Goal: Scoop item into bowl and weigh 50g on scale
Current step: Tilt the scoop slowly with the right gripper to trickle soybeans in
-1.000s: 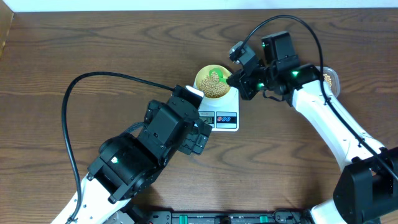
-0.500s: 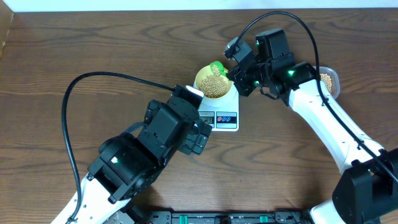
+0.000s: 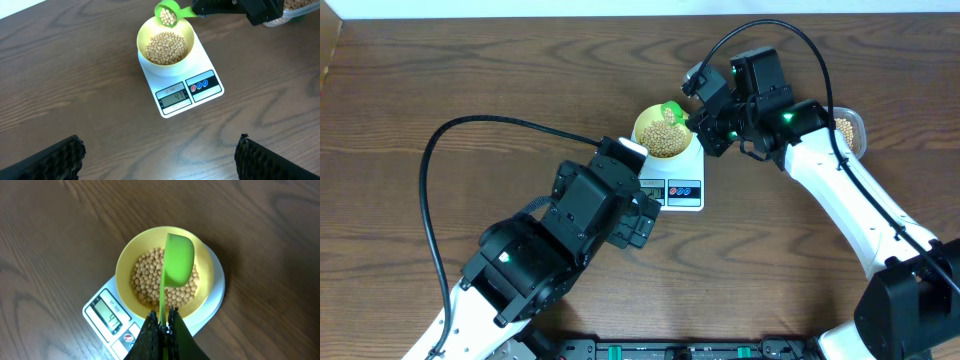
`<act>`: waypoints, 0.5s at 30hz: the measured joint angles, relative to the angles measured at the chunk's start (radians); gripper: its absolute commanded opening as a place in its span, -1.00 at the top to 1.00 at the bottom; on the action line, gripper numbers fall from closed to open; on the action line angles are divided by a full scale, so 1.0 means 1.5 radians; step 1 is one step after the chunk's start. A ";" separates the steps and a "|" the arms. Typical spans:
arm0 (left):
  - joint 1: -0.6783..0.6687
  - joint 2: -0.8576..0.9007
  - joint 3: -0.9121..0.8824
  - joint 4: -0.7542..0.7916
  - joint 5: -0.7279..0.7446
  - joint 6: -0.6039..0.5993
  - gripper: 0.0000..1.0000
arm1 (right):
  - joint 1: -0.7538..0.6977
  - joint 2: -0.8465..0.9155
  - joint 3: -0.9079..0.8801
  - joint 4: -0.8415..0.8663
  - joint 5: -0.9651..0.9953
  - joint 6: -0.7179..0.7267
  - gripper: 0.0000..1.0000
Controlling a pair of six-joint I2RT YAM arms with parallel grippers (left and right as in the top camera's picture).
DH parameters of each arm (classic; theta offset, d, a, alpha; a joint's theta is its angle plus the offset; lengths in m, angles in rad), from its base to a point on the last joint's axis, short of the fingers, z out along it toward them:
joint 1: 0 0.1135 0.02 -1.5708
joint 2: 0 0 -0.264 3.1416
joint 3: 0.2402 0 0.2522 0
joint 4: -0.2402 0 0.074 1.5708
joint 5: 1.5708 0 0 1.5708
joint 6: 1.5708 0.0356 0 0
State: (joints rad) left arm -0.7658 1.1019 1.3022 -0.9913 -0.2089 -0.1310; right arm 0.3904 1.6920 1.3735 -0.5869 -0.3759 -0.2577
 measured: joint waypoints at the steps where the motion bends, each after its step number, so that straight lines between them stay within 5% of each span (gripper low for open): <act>1: 0.000 0.000 0.000 0.000 0.000 0.000 -0.96 | 0.000 0.000 0.000 -0.004 0.000 0.000 0.98; 15: 0.000 0.000 0.000 0.000 0.000 0.000 -0.96 | 0.000 0.000 0.000 -0.030 0.000 0.000 0.98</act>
State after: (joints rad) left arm -0.7658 1.1019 1.3022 -0.9913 -0.2089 -0.1310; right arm 0.3904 1.6920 1.3735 -0.6315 -0.3756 -0.2581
